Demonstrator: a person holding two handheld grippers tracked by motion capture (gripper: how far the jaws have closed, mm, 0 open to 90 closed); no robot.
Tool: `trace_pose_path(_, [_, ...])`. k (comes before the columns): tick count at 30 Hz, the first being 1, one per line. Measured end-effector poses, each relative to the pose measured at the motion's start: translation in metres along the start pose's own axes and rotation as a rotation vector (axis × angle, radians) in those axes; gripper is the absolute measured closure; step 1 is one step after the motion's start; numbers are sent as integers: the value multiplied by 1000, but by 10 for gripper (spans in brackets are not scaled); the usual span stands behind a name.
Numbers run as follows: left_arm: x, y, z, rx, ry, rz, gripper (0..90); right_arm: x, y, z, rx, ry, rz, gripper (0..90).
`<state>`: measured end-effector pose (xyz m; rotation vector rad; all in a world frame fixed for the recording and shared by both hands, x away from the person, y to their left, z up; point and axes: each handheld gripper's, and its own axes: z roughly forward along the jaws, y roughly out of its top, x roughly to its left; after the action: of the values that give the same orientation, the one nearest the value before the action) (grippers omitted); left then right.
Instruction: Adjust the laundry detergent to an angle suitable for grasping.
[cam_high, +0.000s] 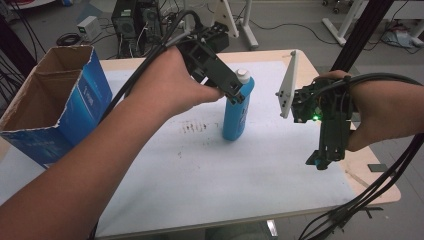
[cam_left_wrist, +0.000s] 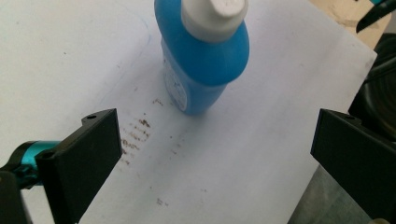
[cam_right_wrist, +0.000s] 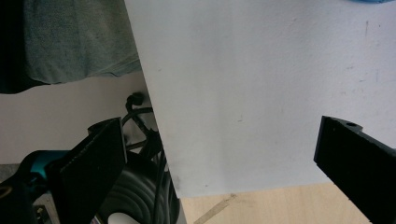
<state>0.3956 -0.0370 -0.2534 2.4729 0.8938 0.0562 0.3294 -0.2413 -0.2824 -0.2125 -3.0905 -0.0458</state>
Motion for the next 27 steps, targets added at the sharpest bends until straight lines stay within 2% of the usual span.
trace_pose_path(2, [-1,3,4,0,-2,-7,18,0,-3,1,0,-3,4,14])
trace_pose_path(5, [-2,6,10,-5,17,-23,18,0,-5,2,-1,-1,8,14])
trace_pose_path(12, [-4,14,19,-25,12,-48,18,2,-9,2,-8,3,8,14])
trace_pose_path(13, [-4,14,20,-28,12,-40,18,1,-9,3,-12,-1,2,14])
trace_pose_path(20, [-7,20,31,-52,8,-54,18,3,-10,2,-11,3,13,14])
trace_pose_path(27, [-10,27,46,-35,39,-43,18,3,-9,3,-11,5,15,14])
